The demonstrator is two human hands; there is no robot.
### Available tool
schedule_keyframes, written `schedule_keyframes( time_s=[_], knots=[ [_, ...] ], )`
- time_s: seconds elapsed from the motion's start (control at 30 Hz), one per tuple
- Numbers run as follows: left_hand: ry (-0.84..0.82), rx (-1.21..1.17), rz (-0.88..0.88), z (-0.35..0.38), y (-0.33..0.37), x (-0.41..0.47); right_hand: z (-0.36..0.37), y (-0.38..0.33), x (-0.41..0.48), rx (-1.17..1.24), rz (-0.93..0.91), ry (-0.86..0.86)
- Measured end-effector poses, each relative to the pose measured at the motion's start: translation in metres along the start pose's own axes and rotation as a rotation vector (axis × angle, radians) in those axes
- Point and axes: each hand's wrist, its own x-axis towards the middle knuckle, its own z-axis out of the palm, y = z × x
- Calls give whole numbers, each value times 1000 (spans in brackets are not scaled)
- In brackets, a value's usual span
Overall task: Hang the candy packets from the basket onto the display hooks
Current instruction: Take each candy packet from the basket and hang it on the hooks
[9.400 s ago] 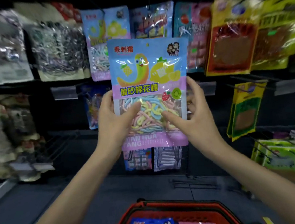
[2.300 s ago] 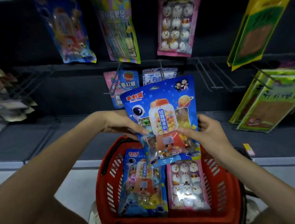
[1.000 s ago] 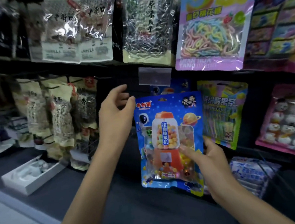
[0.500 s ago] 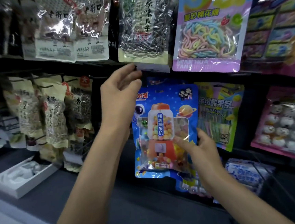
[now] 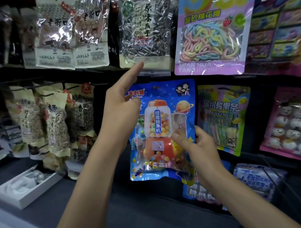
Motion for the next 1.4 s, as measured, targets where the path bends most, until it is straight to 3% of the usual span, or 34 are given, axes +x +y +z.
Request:
schedule_keyframes(
  time_s=[0.2,0.37,0.47,0.67,0.77,1.1,1.4],
  knots=[
    [45,33,30,0,-9,-2,0,11,1,28,-12,-6],
    [210,-36,47,5,-27,-3,8,20,13,39,1,58],
    [278,-68,-72,10,-51,-7,3,24,29,72,48,68],
    [133,116,-422,28,-129,-23,1,35,54,5,55,134],
    [75,66,-443,42,-145,-16,1,40,69,-25,61,194],
    [126,-74,-403,87,-207,15,-2,63,135,-202,43,369],
    [140,-74,-371,109,-235,42,-8,79,172,-216,84,380]
  ],
)
